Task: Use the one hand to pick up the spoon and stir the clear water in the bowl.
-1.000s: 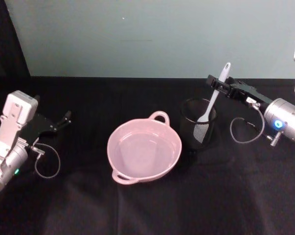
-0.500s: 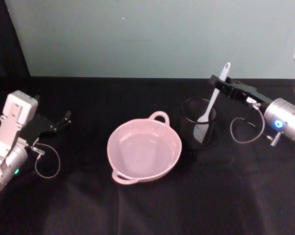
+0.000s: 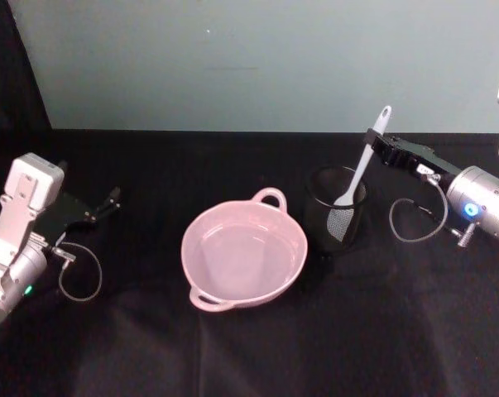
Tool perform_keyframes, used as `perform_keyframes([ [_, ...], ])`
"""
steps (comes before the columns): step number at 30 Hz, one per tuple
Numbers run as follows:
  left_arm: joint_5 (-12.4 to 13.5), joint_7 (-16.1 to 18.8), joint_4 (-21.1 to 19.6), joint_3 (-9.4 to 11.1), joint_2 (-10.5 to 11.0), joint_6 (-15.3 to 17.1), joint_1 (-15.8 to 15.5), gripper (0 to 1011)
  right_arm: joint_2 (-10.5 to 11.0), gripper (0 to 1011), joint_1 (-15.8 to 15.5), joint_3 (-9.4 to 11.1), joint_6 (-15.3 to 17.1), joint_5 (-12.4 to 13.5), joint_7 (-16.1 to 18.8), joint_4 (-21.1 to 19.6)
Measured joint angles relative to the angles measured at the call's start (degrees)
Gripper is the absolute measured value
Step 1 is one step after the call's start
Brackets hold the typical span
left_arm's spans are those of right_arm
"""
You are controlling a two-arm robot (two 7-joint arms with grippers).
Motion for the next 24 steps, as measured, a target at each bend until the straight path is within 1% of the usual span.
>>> perform_keyframes([
  [1, 0.0, 0.0, 0.0, 0.0, 0.0, 0.0, 0.0, 1011, 0.0, 129, 0.0, 0.0, 0.0, 0.0, 0.0, 0.0],
  [3, 0.0, 0.0, 0.0, 0.0, 0.0, 0.0, 0.0, 1011, 0.0, 111, 0.0, 0.0, 0.0, 0.0, 0.0, 0.0],
  [15, 0.0, 0.0, 0.0, 0.0, 0.0, 0.0, 0.0, 1011, 0.1, 110, -0.3, 0.0, -0.2, -0.1, 0.1, -0.3],
  [20, 0.0, 0.0, 0.0, 0.0, 0.0, 0.0, 0.0, 1011, 0.7, 111, -1.1, 0.5, -0.4, 0.2, 0.7, -2.0],
  [24, 0.0, 0.0, 0.0, 0.0, 0.0, 0.0, 0.0, 1011, 1.4, 111, -1.9, 1.2, 0.1, 1.1, 0.7, -4.0],
])
